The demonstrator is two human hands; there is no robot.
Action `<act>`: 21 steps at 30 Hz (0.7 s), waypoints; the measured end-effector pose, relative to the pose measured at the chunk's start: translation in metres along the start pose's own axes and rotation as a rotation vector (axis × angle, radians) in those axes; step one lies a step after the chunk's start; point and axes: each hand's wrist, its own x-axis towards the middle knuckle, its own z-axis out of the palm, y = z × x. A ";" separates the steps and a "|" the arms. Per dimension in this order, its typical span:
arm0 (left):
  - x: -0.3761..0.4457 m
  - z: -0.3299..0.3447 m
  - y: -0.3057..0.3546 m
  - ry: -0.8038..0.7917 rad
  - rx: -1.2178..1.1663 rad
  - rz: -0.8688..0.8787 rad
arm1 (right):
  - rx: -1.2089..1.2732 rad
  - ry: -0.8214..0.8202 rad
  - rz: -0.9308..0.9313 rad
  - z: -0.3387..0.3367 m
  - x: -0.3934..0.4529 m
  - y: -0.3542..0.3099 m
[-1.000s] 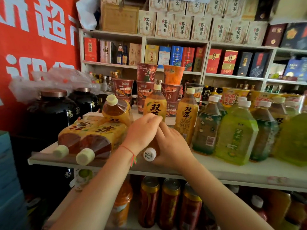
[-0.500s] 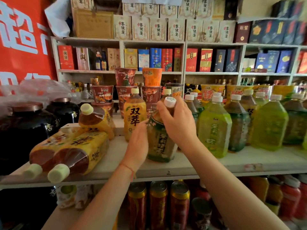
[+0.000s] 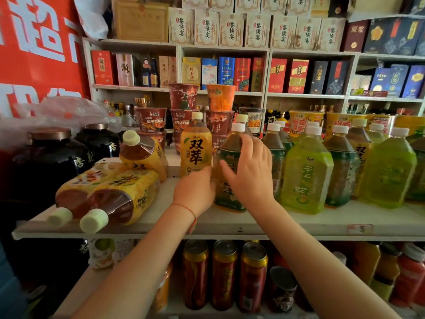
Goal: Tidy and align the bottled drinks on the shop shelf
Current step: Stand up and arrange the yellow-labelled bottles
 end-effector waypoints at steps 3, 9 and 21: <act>-0.009 -0.016 -0.013 0.071 0.151 0.035 | 0.019 0.119 -0.151 0.007 -0.009 -0.012; -0.036 -0.077 -0.038 0.432 0.071 0.138 | 0.136 0.016 -0.332 0.024 -0.014 -0.061; -0.064 -0.113 -0.149 0.276 -0.083 -0.153 | 0.441 -0.903 -0.361 0.035 -0.029 -0.136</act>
